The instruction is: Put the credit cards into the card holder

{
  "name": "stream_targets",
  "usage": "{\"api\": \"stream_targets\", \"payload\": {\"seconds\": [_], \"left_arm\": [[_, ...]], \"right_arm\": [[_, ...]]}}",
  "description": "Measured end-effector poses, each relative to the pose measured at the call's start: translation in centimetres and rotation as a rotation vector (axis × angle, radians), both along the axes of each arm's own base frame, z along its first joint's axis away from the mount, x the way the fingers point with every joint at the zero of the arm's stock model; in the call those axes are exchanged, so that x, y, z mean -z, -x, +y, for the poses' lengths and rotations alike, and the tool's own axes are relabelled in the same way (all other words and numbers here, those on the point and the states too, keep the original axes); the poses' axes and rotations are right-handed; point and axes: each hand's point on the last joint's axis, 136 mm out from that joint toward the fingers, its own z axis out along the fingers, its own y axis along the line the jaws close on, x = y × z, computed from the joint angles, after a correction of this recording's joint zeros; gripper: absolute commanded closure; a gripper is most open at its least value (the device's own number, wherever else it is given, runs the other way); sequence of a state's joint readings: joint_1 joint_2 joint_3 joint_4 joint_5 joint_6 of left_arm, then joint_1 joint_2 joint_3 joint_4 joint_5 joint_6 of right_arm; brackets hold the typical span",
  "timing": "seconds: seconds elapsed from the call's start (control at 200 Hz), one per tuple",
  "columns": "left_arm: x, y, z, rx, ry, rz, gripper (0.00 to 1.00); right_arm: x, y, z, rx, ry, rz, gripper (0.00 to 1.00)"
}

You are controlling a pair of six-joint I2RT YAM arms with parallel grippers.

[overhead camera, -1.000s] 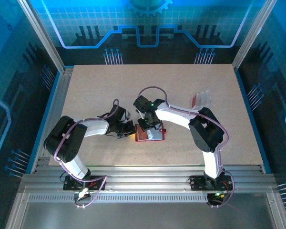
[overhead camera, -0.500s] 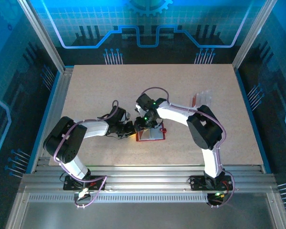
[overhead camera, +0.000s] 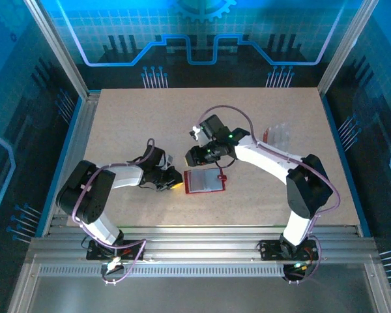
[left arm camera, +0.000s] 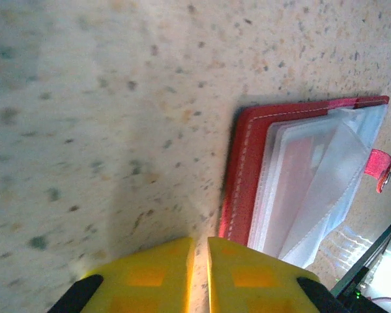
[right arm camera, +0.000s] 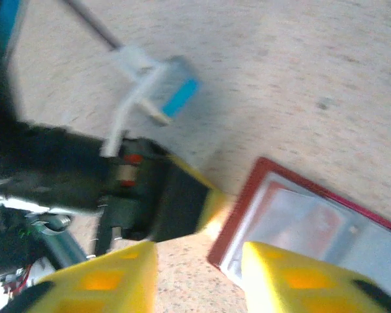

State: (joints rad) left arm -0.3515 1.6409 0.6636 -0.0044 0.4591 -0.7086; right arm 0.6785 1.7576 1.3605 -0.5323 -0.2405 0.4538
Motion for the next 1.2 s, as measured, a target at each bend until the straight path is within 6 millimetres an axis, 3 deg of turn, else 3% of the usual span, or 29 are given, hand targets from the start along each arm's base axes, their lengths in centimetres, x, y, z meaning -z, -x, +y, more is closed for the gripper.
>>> {"api": "stream_targets", "payload": {"seconds": [0.08, 0.18, 0.335, 0.39, 0.44, 0.555, 0.685, 0.82, 0.945, 1.041, 1.201], "left_arm": [[-0.2, 0.3, 0.7, -0.016, -0.007, 0.013, 0.80], [-0.3, 0.6, 1.3, -0.029, -0.027, 0.027, 0.79], [-0.3, 1.1, 1.5, -0.027, -0.039, 0.046, 0.77], [-0.3, 1.1, 1.5, -0.027, -0.041, 0.050, 0.76], [-0.4, 1.0, 1.5, -0.027, -0.041, 0.051, 0.75], [-0.7, 0.8, 1.5, -0.025, -0.045, 0.051, 0.74], [-1.1, 0.6, 1.6, -0.019, -0.055, 0.031, 0.73], [-1.3, 0.6, 1.7, -0.017, -0.065, 0.024, 0.72], [-1.3, 0.6, 1.8, -0.016, -0.069, 0.024, 0.72], [-1.2, 0.6, 1.8, -0.017, -0.072, 0.024, 0.72], [-1.2, 0.6, 1.9, -0.018, -0.074, 0.024, 0.72]], "right_arm": [[1.6, -0.6, -2.5, 0.057, 0.099, 0.007, 0.92], [3.3, -1.0, -4.5, 0.100, 0.176, 0.024, 0.93], [6.8, -0.2, -4.0, 0.073, 0.235, 0.083, 0.92], [8.1, 0.4, -3.4, 0.052, 0.251, 0.106, 0.89], [8.7, 0.8, -3.1, 0.038, 0.259, 0.115, 0.80], [8.3, 0.1, -4.0, 0.060, 0.282, 0.089, 0.68], [6.4, -3.8, -9.2, 0.219, 0.400, 0.014, 0.56], [4.3, -8.8, -17.9, 0.462, 0.488, -0.037, 0.56], [3.5, -10.6, -24.2, 0.603, 0.561, -0.036, 0.57], [3.1, -11.4, -26.0, 0.638, 0.600, -0.045, 0.57], [3.4, -12.7, -27.2, 0.642, 0.682, -0.063, 0.55]]}}
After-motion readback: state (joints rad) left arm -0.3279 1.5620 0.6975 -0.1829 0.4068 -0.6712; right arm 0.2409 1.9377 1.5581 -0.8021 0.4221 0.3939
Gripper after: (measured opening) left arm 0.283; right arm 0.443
